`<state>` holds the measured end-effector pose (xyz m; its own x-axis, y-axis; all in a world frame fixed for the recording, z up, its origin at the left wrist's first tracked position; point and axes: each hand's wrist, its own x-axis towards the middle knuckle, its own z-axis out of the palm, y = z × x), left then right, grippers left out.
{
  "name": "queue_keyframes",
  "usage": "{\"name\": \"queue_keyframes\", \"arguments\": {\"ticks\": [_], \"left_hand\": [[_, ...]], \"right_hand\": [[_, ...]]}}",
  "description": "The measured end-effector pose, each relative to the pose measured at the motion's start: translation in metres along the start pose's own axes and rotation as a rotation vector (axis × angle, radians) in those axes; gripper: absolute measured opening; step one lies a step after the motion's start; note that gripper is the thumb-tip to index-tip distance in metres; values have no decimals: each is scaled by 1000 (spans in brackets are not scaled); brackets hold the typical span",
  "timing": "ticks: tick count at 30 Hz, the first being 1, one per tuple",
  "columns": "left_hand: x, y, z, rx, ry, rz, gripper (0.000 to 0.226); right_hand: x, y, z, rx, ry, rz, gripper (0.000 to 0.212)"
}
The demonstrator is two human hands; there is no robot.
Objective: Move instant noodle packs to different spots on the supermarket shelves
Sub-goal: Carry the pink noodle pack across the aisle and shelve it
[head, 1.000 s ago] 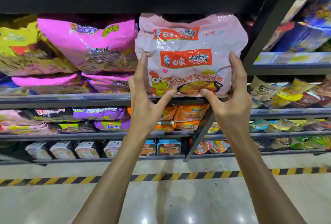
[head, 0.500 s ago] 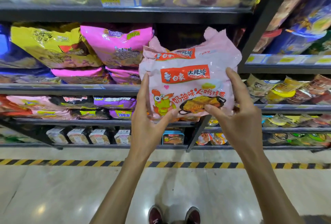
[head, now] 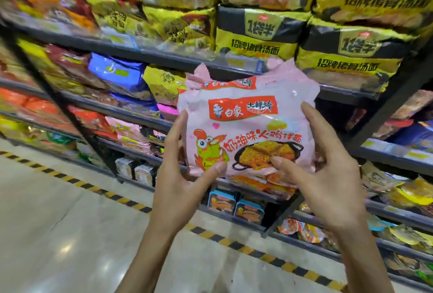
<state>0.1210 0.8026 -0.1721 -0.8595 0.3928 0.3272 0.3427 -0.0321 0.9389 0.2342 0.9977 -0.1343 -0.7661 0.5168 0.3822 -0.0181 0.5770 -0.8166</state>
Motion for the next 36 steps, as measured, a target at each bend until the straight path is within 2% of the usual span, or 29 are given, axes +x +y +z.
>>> {"name": "queue_keyframes", "arguments": {"ticks": [12,20,28,36], "left_hand": [[-62,28,-37,180,442,-40,98],[-98,49,-47,309,650,-89,97],[-116,42,-115,304,700,-86,95],[-110,27,-249,320,620,-81,92]], "right_hand": [[16,-19,45,121,-336,-209,93],[13,-39,68,213,-495,-238,91],[-6,-73,126,239,-560,-310,91],[-31,-146,225,176,-504,-297,92]]}}
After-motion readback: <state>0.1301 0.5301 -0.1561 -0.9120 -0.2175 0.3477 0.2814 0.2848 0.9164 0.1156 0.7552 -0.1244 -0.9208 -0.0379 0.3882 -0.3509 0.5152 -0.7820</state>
